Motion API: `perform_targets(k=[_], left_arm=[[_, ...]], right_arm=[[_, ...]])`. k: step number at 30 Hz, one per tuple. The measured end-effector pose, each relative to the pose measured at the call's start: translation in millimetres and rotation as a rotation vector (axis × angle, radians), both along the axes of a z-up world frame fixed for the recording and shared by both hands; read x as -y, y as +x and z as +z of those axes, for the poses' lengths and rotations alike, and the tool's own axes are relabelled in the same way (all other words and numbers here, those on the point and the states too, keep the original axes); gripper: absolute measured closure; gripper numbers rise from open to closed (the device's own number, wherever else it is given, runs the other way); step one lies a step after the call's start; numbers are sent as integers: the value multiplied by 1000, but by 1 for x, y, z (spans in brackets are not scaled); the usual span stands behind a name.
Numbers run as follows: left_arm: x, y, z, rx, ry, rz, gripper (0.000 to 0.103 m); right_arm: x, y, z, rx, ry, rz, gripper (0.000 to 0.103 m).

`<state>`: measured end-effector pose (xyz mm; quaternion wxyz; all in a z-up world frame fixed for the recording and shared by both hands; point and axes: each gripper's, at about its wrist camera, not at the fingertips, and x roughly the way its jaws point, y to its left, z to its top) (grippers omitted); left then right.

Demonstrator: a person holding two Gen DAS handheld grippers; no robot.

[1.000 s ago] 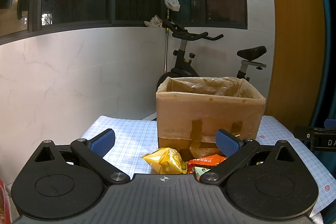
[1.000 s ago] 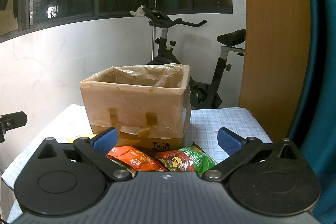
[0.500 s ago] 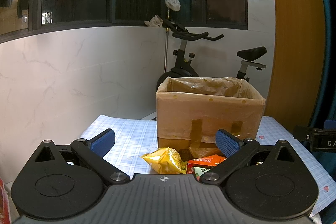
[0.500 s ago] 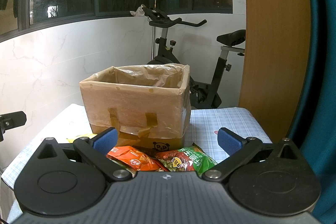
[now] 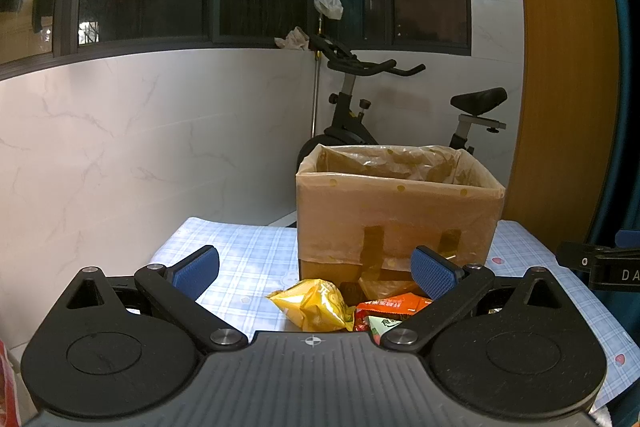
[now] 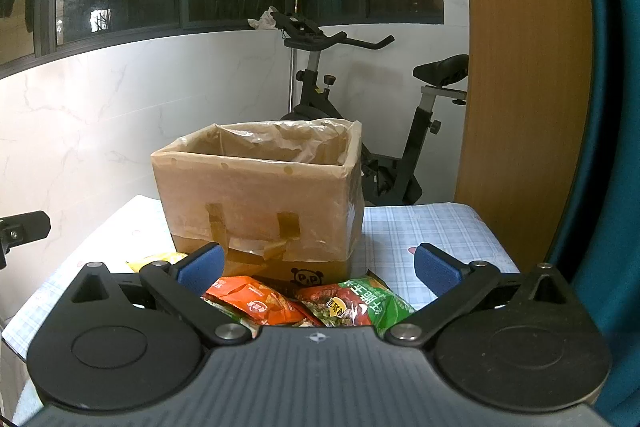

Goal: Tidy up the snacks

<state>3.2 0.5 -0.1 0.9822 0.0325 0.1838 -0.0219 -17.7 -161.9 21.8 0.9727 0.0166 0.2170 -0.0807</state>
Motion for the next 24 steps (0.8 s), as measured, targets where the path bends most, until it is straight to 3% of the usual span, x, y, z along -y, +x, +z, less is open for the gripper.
perform_targets(k=[24], left_arm=[[1,-1,-1,-1,-9,3,0]], right_arm=[[-1,0,1,0,4,-1,0]])
